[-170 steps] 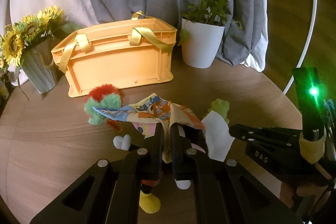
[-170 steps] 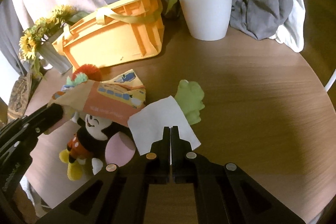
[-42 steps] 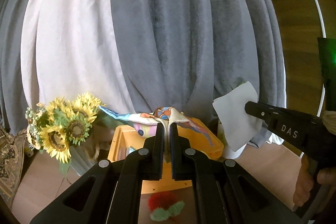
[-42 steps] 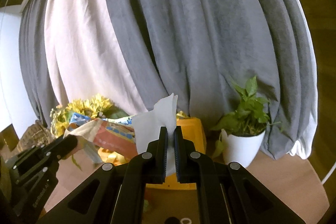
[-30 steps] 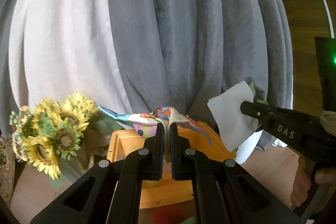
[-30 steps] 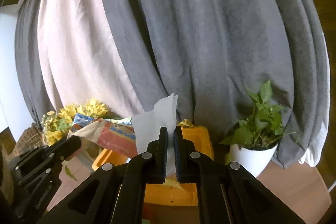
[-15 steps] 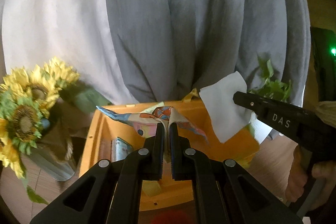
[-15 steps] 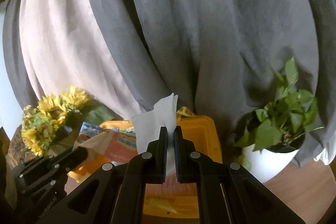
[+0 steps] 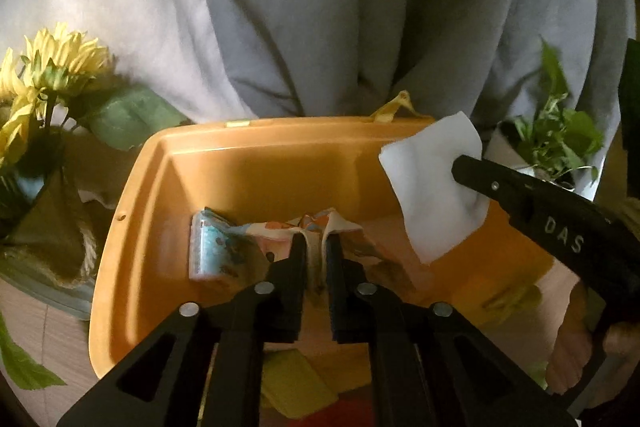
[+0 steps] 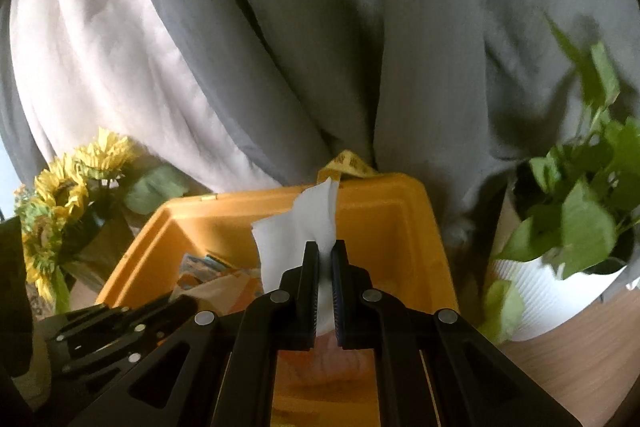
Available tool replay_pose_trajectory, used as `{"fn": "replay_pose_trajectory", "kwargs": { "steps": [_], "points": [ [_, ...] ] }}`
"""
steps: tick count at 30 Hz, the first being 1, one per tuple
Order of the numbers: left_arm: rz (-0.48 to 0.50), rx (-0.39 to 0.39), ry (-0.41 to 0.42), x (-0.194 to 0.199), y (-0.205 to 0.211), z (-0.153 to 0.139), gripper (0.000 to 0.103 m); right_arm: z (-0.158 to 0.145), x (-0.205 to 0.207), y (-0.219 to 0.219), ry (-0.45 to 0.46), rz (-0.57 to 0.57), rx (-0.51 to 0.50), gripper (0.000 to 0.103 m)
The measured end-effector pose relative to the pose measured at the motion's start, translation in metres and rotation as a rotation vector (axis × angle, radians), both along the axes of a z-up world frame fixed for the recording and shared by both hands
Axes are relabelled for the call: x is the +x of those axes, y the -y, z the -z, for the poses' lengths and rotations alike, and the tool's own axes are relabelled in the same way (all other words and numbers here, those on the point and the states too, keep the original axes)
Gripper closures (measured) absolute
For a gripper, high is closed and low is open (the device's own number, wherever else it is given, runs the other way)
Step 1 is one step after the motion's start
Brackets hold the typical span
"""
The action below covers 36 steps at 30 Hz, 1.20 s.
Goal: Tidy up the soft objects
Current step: 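Open the left tool dropping the bag into the crate while the right tool drops the cloth, then move both open tools back toward the Mickey plush on the table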
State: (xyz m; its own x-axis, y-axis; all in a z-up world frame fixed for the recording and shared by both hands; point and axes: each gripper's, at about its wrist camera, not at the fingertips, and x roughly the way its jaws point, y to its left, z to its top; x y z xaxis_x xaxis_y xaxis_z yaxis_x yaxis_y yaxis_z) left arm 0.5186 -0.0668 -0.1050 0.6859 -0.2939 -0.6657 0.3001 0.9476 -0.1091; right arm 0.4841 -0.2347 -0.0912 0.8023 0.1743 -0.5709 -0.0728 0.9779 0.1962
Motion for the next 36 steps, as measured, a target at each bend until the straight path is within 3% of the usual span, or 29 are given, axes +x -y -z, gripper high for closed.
{"fn": "replay_pose_trajectory", "kwargs": {
  "steps": [1,3,13,15,16,17,36],
  "points": [
    [0.0,0.003,0.0,0.001,0.0,0.0,0.083,0.003,0.002,-0.001,-0.008,-0.003,-0.001,0.096],
    [-0.021,0.012,0.002,0.0,-0.001,0.002,0.06,0.005,0.003,-0.002,-0.016,-0.004,-0.003,0.096],
    [-0.084,0.004,-0.012,-0.005,-0.012,-0.001,0.034,0.014,0.011,-0.002,-0.055,0.007,-0.018,0.094],
    [-0.098,0.014,-0.002,-0.007,-0.013,-0.004,0.024,0.015,0.012,-0.001,-0.061,0.012,-0.014,0.082],
    [-0.103,0.019,0.002,-0.008,-0.013,-0.005,0.024,0.014,0.011,-0.001,-0.061,0.016,-0.011,0.067],
    [-0.109,0.028,0.013,-0.01,-0.013,-0.007,0.023,0.014,0.011,-0.001,-0.058,0.021,-0.011,0.06],
    [-0.142,0.033,0.16,-0.071,-0.016,-0.058,0.02,-0.026,-0.04,0.005,0.015,0.062,-0.056,0.051]
  ]
}}
